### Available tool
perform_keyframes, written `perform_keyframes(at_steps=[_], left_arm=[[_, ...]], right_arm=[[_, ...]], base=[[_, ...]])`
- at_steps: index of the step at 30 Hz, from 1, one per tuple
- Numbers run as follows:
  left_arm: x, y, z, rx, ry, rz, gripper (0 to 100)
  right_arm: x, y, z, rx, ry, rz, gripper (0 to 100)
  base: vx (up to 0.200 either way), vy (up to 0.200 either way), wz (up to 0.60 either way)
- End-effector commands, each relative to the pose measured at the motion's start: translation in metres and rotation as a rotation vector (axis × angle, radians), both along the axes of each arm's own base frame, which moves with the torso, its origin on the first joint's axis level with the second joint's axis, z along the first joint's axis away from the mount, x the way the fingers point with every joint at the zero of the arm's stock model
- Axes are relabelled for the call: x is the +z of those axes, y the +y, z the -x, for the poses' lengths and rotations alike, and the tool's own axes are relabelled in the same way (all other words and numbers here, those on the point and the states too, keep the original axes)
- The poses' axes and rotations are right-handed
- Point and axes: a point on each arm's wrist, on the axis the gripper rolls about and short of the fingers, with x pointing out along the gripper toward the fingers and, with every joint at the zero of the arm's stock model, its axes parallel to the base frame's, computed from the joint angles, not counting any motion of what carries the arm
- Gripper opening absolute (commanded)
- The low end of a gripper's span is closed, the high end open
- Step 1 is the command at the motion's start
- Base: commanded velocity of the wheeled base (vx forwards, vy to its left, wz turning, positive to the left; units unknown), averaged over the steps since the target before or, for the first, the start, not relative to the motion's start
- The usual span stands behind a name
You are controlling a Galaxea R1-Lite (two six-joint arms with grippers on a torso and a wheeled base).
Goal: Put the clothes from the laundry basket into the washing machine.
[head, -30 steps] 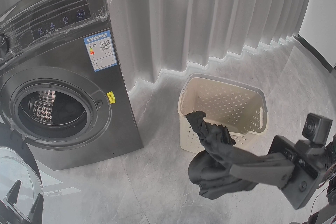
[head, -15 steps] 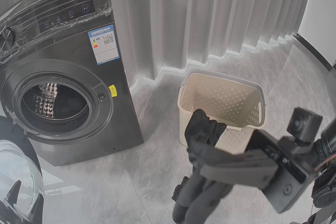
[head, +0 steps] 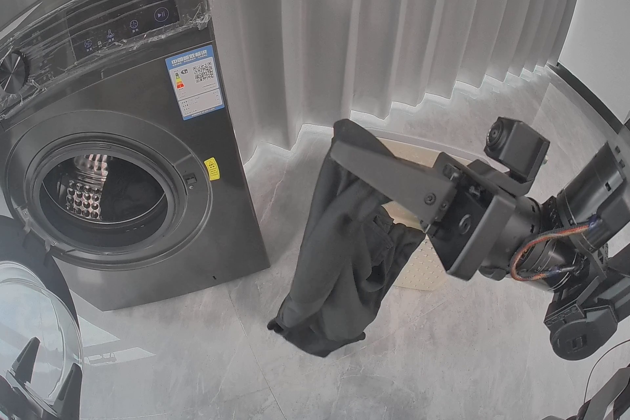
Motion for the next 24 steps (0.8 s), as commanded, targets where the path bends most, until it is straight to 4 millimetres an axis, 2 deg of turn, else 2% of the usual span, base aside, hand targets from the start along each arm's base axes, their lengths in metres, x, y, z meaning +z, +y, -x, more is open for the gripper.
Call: perform_keyframes(at_steps=[1, 10, 18, 24], left_arm=[[-0.005, 0.000, 0.000, -0.001, 0.000, -0.002, 100], [-0.005, 0.000, 0.000, -0.001, 0.000, -0.004, 100], [-0.005, 0.000, 0.000, -0.001, 0.000, -0.004, 100], [-0.005, 0.000, 0.000, 0.000, 0.000, -0.005, 100]], right_arm=[[-0.005, 0.003, -0.006, -0.007, 0.012, 0.011, 0], [-0.008, 0.010, 0.002, 0.033, 0.024, 0.021, 0], [-0.004, 0.029, 0.040, 0.186, 0.039, 0.003, 0], [0.009, 0.027, 0.033, 0.150, 0.012, -0.044, 0]], base=[[-0.200, 0.000, 0.00], [-0.200, 0.000, 0.00], [-0.200, 0.000, 0.00], [0.000, 0.000, 0.00]])
